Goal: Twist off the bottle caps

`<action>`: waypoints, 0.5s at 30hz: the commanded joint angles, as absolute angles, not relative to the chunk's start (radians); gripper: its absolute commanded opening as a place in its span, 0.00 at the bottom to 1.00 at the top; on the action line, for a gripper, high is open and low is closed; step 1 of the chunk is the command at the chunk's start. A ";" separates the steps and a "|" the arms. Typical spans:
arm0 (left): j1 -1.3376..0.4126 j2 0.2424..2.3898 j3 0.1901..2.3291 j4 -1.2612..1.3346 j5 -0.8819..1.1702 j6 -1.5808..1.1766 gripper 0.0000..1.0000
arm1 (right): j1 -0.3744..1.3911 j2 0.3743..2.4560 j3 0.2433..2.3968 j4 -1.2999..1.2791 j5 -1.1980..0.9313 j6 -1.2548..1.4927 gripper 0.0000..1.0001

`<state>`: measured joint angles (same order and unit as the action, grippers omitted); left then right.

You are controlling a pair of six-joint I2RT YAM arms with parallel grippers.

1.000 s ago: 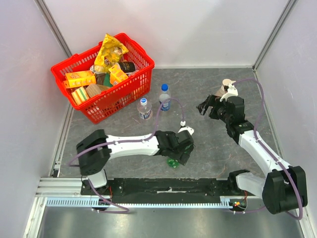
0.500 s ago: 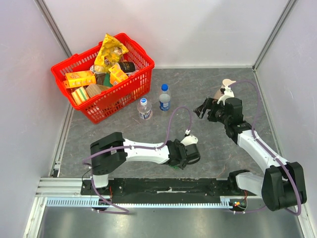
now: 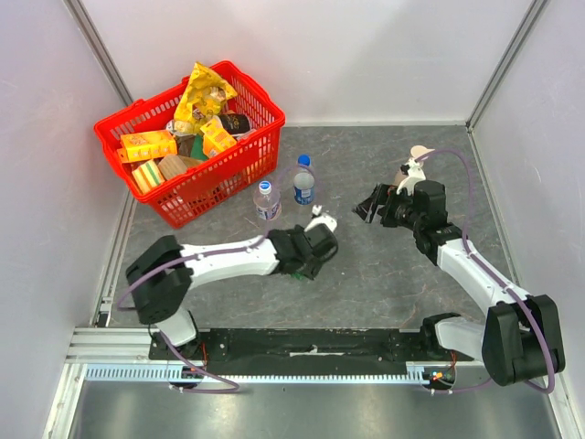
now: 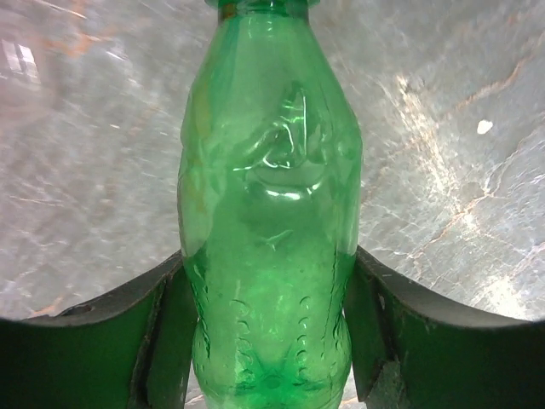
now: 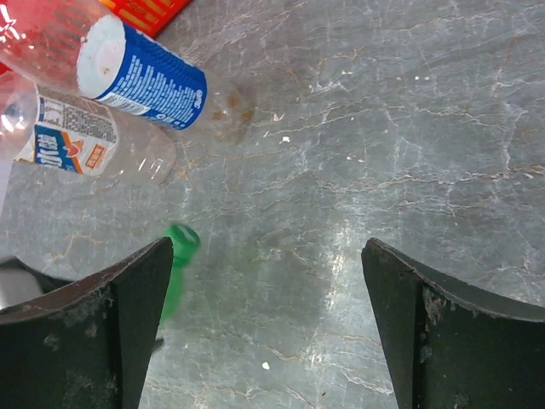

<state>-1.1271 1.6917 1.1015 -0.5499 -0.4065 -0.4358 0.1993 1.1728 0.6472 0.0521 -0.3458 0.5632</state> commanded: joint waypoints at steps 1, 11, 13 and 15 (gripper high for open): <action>-1.031 1.533 1.072 -0.483 -0.269 -0.304 0.59 | 0.199 1.161 0.670 0.098 -0.435 0.535 0.98; -0.884 1.186 0.953 -0.399 0.184 -0.201 0.61 | 0.256 1.103 0.620 0.375 -0.711 0.649 0.98; -0.877 1.128 0.936 -0.396 0.221 -0.198 0.62 | 0.268 1.106 0.603 0.506 -0.768 0.765 0.98; -0.876 1.085 0.927 -0.397 0.239 -0.201 0.63 | 0.294 1.109 0.586 0.653 -0.795 0.909 0.98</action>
<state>-0.8825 1.1706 0.9504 -0.4416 0.0971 -0.2581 0.2630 1.1255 0.6147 0.3416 -0.6708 0.6704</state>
